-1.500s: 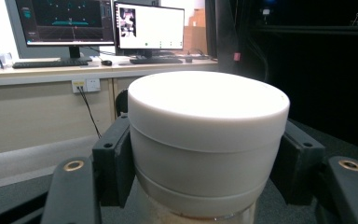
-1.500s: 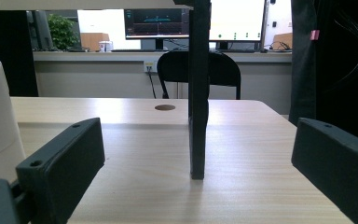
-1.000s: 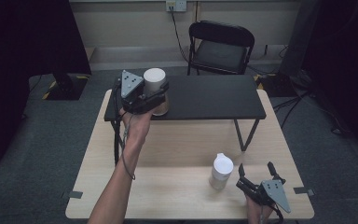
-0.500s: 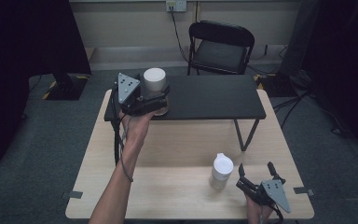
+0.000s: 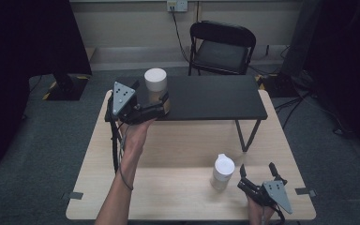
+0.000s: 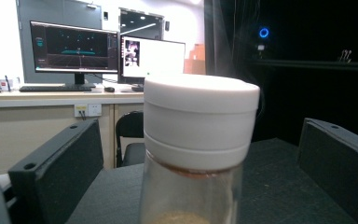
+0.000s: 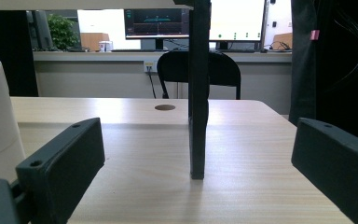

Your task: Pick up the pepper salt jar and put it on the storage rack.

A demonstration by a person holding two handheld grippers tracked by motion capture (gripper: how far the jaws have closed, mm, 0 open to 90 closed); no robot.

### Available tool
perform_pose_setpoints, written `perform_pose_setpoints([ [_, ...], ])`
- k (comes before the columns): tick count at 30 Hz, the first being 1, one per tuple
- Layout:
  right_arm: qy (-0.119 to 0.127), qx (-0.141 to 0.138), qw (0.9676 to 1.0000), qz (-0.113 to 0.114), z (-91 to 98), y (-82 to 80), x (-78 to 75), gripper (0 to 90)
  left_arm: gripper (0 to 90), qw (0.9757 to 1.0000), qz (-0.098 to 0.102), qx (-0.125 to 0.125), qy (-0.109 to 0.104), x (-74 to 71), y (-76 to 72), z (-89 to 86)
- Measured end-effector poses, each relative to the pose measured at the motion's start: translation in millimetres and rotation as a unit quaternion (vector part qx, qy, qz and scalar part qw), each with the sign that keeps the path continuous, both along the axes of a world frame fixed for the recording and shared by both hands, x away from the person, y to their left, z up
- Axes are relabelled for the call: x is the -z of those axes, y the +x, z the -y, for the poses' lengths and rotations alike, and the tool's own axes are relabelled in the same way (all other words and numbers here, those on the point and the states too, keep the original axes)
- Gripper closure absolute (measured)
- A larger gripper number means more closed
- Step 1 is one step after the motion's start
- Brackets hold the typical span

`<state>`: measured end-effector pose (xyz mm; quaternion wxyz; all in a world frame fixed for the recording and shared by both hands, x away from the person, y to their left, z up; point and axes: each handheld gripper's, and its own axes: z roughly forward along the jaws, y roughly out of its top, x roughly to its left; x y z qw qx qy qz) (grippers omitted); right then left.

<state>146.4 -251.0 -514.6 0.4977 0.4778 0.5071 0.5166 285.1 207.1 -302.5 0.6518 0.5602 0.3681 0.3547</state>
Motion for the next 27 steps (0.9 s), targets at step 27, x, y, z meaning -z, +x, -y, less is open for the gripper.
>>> perform_pose_setpoints([
  [27,0.0,0.0,1.0,0.0,0.0,0.0,0.1,1.2,0.0,0.9985,0.054,-0.006,0.008,39.9,-54.8,-4.6],
])
